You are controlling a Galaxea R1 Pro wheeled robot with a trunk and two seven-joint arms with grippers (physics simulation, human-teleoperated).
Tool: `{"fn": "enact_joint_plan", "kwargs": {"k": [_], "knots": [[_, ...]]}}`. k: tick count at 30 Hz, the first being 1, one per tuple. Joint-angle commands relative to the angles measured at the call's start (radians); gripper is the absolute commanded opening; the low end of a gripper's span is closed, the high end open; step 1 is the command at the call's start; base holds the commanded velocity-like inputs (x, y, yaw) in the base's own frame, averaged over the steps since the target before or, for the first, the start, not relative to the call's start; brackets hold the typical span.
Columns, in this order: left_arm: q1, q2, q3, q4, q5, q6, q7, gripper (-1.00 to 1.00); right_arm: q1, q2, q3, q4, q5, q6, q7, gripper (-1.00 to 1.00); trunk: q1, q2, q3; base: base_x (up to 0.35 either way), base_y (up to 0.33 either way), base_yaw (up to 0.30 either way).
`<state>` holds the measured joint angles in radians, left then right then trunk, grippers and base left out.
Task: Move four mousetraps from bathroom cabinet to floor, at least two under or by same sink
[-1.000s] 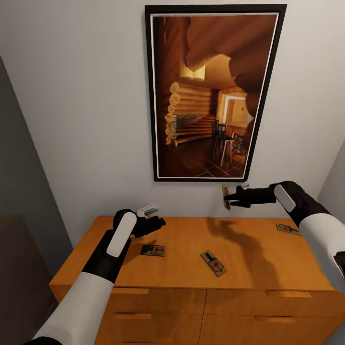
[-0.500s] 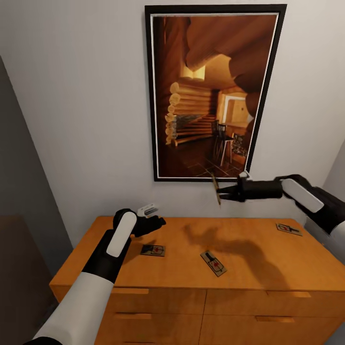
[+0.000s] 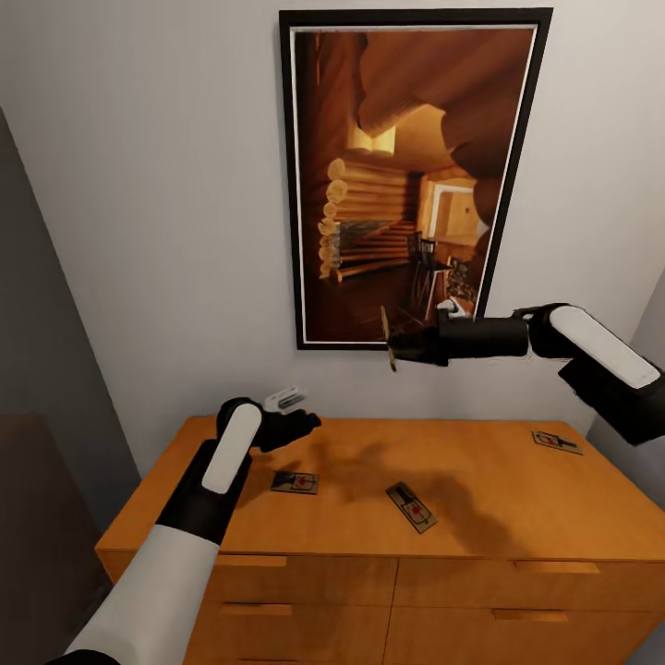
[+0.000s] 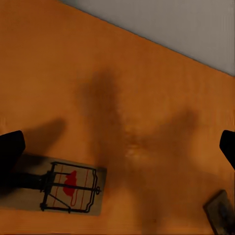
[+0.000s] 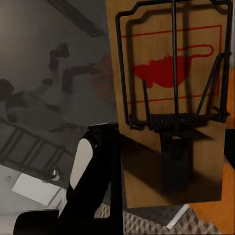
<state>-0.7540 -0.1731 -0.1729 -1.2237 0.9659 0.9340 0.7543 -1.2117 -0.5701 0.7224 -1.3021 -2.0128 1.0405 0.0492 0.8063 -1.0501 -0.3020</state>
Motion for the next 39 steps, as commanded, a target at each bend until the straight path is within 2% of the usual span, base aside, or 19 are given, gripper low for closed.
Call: {"fn": "enact_joint_plan", "kwargs": {"k": [1,2,3,4,5,6,7,8,9,11,13,15,18,20,22,25,27,32,39], "knots": [[-0.001,-0.001,0.0,-0.004,0.015,0.001,0.028,1.0,-0.002,0.004,-0.002,-0.016,-0.043,0.0,-0.062,-1.0,0.0,-0.001,-0.001,0.0,0.0,0.0],[-0.001,-0.001,0.0,-0.014,0.029,-0.002,0.07,1.0,-0.002,0.014,-0.009,-0.041,-0.127,-0.003,-0.182,-1.0,0.0,-0.001,-0.001,0.0,0.0,0.0],[-0.001,-0.001,0.0,-0.022,0.039,-0.005,0.096,1.0,-0.002,0.019,-0.013,-0.051,-0.158,-0.004,-0.24,-1.0,0.0,-0.001,-0.001,0.0,0.0,0.0],[-0.001,-0.001,0.0,-0.043,0.068,-0.017,0.157,1.0,-0.002,0.033,-0.026,-0.066,-0.196,-0.007,-0.341,-1.0,0.0,-0.001,-0.001,0.0,0.0,0.0],[-0.001,-0.001,0.0,-0.056,0.088,-0.028,0.191,1.0,-0.002,0.041,-0.034,-0.072,-0.209,-0.007,-0.383,-1.0,0.0,-0.001,-0.001,0.0,0.0,0.0],[-0.001,-0.001,-0.001,-0.083,0.139,-0.056,0.269,1.0,-0.002,0.059,-0.054,-0.081,-0.228,-0.007,-0.444,-1.0,0.0,-0.001,-0.001,0.0,0.0,0.0],[-0.001,-0.001,-0.001,-0.096,0.169,-0.074,0.312,1.0,-0.002,0.068,-0.065,-0.085,-0.235,-0.007,-0.467,-1.0,0.0,-0.001,-0.001,0.0,0.0,0.0],[-0.001,-0.001,-0.002,-0.124,0.236,-0.118,0.4,1.0,-0.002,0.083,-0.083,-0.09,-0.246,-0.008,-0.5,-1.0,0.0,-0.001,-0.001,0.0,0.0,0.0],[-0.001,-0.001,-0.003,-0.136,0.272,-0.144,0.443,1.0,-0.002,0.09,-0.09,-0.092,-0.25,-0.008,-0.513,-1.0,0.0,-0.001,-0.001,0.0,0.0,0.0],[-0.001,-0.001,-0.007,-0.178,0.396,-0.261,0.589,1.0,-0.002,0.107,-0.107,-0.1,-0.259,-0.009,-0.55,-1.0,0.0,-0.001,-0.001,0.0,0.0,0.0],[-0.002,-0.001,-0.01,-0.196,0.445,-0.341,0.668,1.0,-0.002,0.113,-0.114,-0.11,-0.262,-0.01,-0.57,-1.0,0.0,-0.001,-0.001,0.0,0.0,0.0],[-0.002,-0.001,-0.015,-0.206,0.454,-0.411,0.721,1.0,-0.002,0.115,-0.118,-0.12,-0.264,-0.01,-0.586,-1.0,0.0,-0.001,-0.001,0.0,0.0,0.0],[-0.002,-0.001,-0.023,-0.211,0.404,-0.522,0.759,1.0,-0.002,0.117,-0.12,-0.141,-0.265,-0.011,-0.603,-1.0,0.0,-0.001,-0.001,0.0,0.0,0.0],[-0.002,-0.001,-0.028,-0.213,0.388,-0.566,0.764,1.0,-0.002,0.117,-0.121,-0.156,-0.265,-0.015,-0.61,-1.0,0.0,-0.001,-0.001,0.0,0.0,0.0],[-0.002,-0.001,-0.04,-0.217,0.367,-0.685,0.77,1.0,-0.002,0.117,-0.121,-0.165,-0.265,-0.023,-0.621,-1.0,0.0,-0.001,-0.001,0.0,0.0,0.0],[-0.002,-0.001,-0.065,-0.219,0.356,-0.859,0.776,1.0,-0.002,0.117,-0.121,-0.17,-0.265,-0.031,-0.645,-1.0,0.0,-0.001,-0.001,0.0,0.0,0.0],[-0.002,-0.001,-0.105,-0.221,0.353,-0.97,0.778,1.0,-0.002,0.117,-0.119,-0.174,-0.265,-0.034,-0.668,-1.0,0.0,-0.001,-0.001,0.0,0.0,0.0],[-0.002,-0.001,-0.133,-0.216,0.359,-1.03,0.781,1.0,-0.002,0.117,-0.115,-0.184,-0.265,-0.035,-0.686,-1.0,0.0,-0.001,-0.001,0.0,0.0,0.0],[-0.002,-0.001,-0.138,-0.206,0.39,-1.052,0.78,1.0,-0.002,0.12,-0.111,-0.195,-0.265,-0.042,-0.71,-1.0,0.0,-0.001,-0.001,0.0,0.0,0.0]]}}
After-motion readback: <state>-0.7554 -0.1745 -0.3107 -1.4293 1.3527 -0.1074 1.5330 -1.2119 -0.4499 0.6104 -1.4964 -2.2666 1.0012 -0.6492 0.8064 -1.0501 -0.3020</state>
